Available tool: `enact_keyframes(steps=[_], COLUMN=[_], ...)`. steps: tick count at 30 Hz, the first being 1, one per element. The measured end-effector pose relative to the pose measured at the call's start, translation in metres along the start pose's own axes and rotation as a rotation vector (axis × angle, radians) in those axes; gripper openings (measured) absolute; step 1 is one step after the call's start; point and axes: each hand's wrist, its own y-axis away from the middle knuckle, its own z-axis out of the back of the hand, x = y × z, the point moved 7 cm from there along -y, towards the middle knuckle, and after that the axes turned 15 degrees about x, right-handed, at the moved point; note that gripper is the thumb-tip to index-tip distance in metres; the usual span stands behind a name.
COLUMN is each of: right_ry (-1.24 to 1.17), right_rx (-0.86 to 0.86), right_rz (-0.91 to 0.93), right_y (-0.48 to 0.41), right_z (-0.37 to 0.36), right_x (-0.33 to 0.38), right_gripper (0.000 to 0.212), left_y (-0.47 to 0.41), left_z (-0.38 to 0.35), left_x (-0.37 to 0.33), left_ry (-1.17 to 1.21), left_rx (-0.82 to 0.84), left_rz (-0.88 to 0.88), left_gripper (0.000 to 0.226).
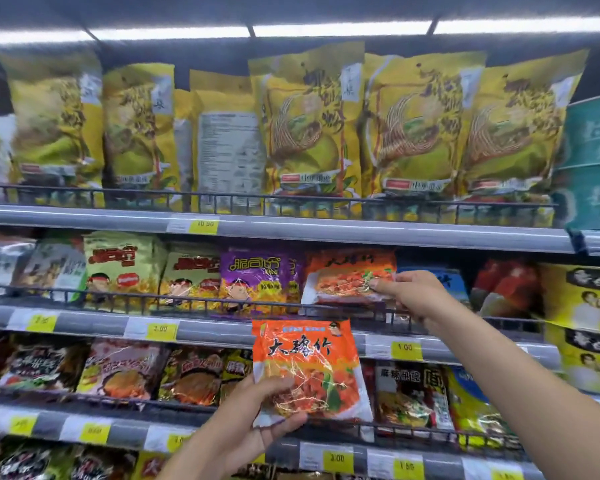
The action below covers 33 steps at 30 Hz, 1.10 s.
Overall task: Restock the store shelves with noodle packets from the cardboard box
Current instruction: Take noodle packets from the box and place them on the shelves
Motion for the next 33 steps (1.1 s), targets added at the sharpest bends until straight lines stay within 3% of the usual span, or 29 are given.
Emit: enact_keyframes(steps=[3, 7, 10, 12, 16, 19, 21, 23, 26, 30, 33], right_ry=[0.22, 0.706, 0.874, 0.892, 0.922, 0.786, 0.638, 0.616, 0.836, 0.831, 0.776], right_rx=[-0.044, -0.075, -0.055, -0.058, -0.122, -0.188, -0.102, 0.017, 0.044, -0.002, -0.069], right_rz=[-0.005, -0.13, -0.19, -0.184, -0.091, 0.24, 0.458, 0.569, 0.653, 0.728, 0.723], right_y=[-0.023, -0.025, -0.022, -0.021, -0.007, 0.031, 0.064, 0.092, 0.107, 0.097, 0.081], right_z=[-0.004, -0.009, -0.016, -0.014, -0.007, -0.015, -0.028, -0.043, -0.062, -0.066, -0.057], right_x=[0.003, 0.012, 0.012, 0.009, 0.009, 0.026, 0.031, 0.027, 0.014, 0.005, 0.003], right_gripper=[0.059, 0.058, 0.063, 0.067, 0.07, 0.049, 0.038, 0.043, 0.056, 0.027, 0.024], left_y=[0.004, 0.006, 0.004, 0.0, -0.006, -0.015, -0.021, -0.027, -0.038, -0.048, -0.054], left_z=[0.002, 0.006, 0.005, 0.003, -0.005, -0.015, -0.017, -0.02, -0.027, -0.043, -0.049], left_x=[0.0, -0.003, -0.01, -0.014, -0.023, -0.03, -0.036, -0.041, -0.047, -0.054, -0.071], left_ry=[-0.014, -0.001, 0.013, 0.013, -0.001, -0.005, 0.007, 0.041, 0.041, -0.054, -0.382], left_rx=[0.007, 0.011, 0.002, 0.0, 0.018, 0.064, 0.067, 0.091, 0.107, 0.106, 0.018], left_rz=[0.017, 0.016, -0.026, -0.055, -0.087, -0.102, -0.147, -0.181, -0.215, -0.21, -0.203], left_gripper=[0.048, 0.066, 0.071, 0.078, 0.066, 0.054, 0.052, 0.063, 0.057, 0.045, 0.04])
